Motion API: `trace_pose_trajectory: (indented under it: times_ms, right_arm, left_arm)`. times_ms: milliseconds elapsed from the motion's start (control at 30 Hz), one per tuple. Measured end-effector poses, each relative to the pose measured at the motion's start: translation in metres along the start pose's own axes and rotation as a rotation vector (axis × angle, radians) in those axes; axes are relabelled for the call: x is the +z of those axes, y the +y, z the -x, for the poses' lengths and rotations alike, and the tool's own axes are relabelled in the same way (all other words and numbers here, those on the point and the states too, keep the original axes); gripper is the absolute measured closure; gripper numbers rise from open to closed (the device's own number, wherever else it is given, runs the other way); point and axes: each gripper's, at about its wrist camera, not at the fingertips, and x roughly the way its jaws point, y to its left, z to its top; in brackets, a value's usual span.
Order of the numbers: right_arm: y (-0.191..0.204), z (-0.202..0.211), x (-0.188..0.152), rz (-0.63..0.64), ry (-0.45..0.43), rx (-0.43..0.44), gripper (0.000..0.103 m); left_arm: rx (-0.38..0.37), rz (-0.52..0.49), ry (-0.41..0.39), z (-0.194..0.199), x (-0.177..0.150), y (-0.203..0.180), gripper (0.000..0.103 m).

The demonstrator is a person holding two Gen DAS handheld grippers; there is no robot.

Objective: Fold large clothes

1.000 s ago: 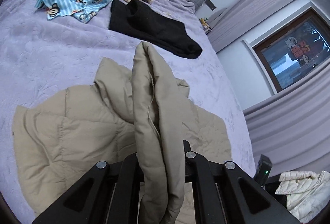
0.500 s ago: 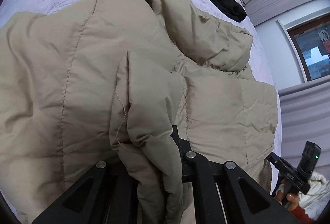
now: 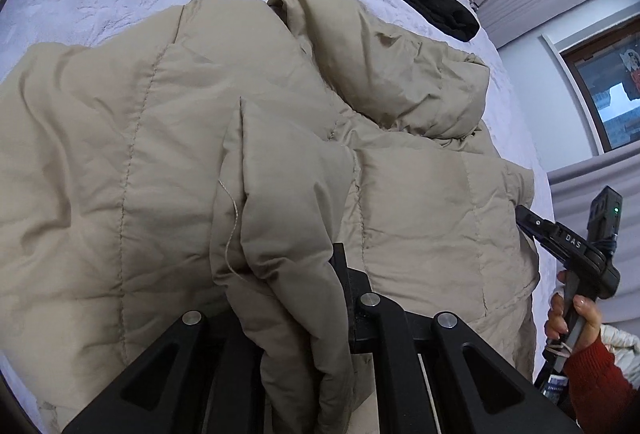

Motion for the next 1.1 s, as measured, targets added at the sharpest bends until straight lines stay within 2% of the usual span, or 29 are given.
trace_pose_trajectory:
  times_ms: [67, 100, 167, 200, 267, 367, 433, 500, 600, 633, 700, 900, 1100]
  right_arm:
    - [-0.012, -0.002, 0.001, -0.068, 0.001, 0.037, 0.077]
    - [-0.012, 0.001, 0.0, -0.065, -0.004, 0.037, 0.077]
    - [-0.008, 0.006, -0.001, -0.022, -0.003, 0.01, 0.076]
    - [-0.007, 0.008, -0.001, -0.001, 0.001, -0.008, 0.076]
    - [-0.007, 0.016, 0.001, -0.003, -0.006, -0.008, 0.076]
    - [-0.007, 0.035, 0.004, -0.03, -0.055, 0.047, 0.075]
    - [-0.004, 0.034, 0.005, -0.005, -0.056, 0.054, 0.075]
    - [-0.002, 0.025, 0.007, 0.018, -0.039, 0.037, 0.075]
    - [-0.005, 0.005, 0.006, 0.013, -0.018, 0.01, 0.075]
    - [-0.007, 0.0, 0.005, 0.01, -0.017, 0.002, 0.075]
    - [-0.012, -0.009, 0.003, 0.005, -0.019, -0.006, 0.076]
    - [-0.023, -0.016, 0.003, 0.016, -0.049, -0.027, 0.076]
    - [-0.031, 0.012, -0.006, 0.01, -0.073, -0.155, 0.075]
  left_arm:
    - [0.002, -0.019, 0.01, 0.014, 0.001, -0.002, 0.091]
    - [0.016, -0.026, 0.005, 0.024, 0.001, -0.002, 0.085]
    - [0.118, -0.028, -0.06, 0.051, 0.001, 0.003, 0.06]
    - [0.157, -0.029, -0.104, 0.064, 0.0, 0.007, 0.056]
    - [0.185, -0.011, -0.171, 0.089, 0.002, 0.016, 0.056]
    - [0.137, -0.001, -0.215, 0.106, 0.007, 0.016, 0.056]
    - [0.118, -0.045, -0.2, 0.094, 0.009, 0.005, 0.056]
    - [0.133, -0.089, -0.169, 0.071, 0.008, -0.007, 0.056]
    - [0.258, -0.15, -0.15, 0.028, -0.001, -0.014, 0.056]
    - [0.273, -0.144, -0.14, 0.015, -0.002, -0.014, 0.056]
    - [0.253, -0.11, -0.145, 0.0, -0.002, -0.006, 0.056]
    - [0.284, -0.157, -0.145, -0.007, 0.003, -0.01, 0.056]
    - [0.341, -0.131, -0.158, 0.016, -0.001, -0.009, 0.056]
